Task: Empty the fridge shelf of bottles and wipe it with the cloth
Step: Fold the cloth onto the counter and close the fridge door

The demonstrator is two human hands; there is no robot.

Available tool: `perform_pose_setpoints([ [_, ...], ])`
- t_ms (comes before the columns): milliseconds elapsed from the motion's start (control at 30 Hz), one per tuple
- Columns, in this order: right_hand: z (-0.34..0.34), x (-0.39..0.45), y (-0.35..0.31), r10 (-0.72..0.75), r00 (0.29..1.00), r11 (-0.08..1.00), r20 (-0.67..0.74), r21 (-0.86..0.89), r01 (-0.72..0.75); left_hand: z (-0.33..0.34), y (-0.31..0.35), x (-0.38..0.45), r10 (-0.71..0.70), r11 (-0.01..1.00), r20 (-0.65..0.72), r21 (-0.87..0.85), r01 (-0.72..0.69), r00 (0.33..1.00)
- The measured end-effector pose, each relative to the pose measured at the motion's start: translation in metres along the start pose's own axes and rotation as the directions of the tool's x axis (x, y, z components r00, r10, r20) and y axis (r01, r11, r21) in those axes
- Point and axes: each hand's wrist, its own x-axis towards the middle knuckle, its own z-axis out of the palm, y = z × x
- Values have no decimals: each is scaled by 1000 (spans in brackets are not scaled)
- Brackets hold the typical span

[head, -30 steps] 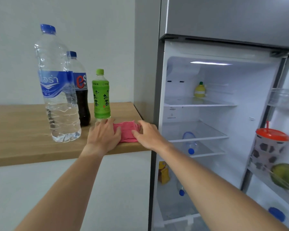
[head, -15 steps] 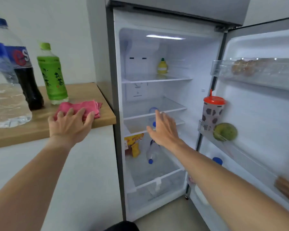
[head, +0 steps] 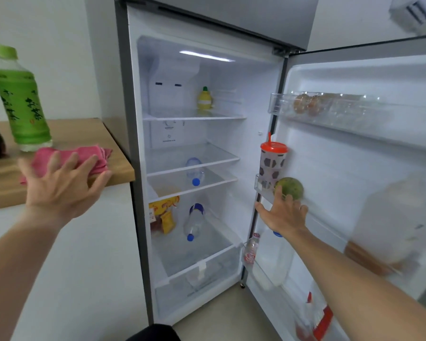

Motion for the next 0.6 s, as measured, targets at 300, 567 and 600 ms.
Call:
perform_pose_setpoints([
  [300, -1, -5, 0, -66, 998, 998, 26, -9, 66, 3, 52, -18, 138, 990, -89, -16, -140, 986],
  [567, -7, -13, -22, -96, 991, 995, 89, 30, 93, 0, 81, -19, 256, 966, -46, -24, -258, 966],
  [600, -7, -14, -25, -103, 990, 994, 99, 35, 100, 1, 83, -19, 252, 967, -29, -19, -253, 967],
])
